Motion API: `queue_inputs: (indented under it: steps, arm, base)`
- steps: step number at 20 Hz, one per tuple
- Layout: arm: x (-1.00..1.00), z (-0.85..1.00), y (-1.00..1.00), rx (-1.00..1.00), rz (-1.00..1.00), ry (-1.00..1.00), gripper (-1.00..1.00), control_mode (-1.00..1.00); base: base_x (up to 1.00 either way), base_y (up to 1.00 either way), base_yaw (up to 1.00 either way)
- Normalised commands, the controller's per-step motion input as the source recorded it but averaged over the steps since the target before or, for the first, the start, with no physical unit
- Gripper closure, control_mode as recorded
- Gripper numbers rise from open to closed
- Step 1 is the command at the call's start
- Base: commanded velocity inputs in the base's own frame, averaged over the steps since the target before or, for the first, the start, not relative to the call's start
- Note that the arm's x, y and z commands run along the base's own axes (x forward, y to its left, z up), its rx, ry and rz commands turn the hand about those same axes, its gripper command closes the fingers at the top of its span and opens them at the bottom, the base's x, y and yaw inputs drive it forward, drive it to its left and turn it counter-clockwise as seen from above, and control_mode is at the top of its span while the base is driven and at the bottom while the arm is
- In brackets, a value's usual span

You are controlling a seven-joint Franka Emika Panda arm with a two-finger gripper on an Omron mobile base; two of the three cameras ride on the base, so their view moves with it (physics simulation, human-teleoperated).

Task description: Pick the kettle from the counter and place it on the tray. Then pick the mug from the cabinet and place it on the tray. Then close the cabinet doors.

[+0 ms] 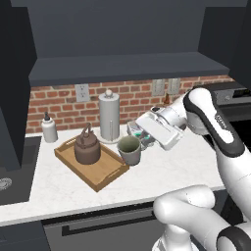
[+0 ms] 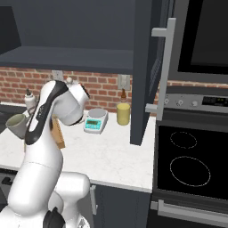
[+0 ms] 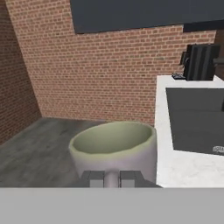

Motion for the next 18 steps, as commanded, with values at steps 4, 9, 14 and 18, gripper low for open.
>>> queue_inputs:
  steps: [4, 9, 14, 18]
  arm:
    - [0.04, -0.67, 0.00, -0.07, 0.01, -0.03, 1.00, -1.00]
    - [0.11, -0.49, 0.01, -0.01, 0.00, -0.07, 1.00, -1.00]
    - [0.13, -0.41, 0.02, 0.00, -0.01, -0.06, 1.00, -1.00]
    - [0.19, -0.34, 0.03, 0.00, -0.04, -0.03, 1.00, -1.00]
  base:
    - [0.00, 0.00, 0.00]
    - [0.00, 0.00, 0.00]
    - [0.00, 0.00, 0.00]
    - [0.00, 0.00, 0.00]
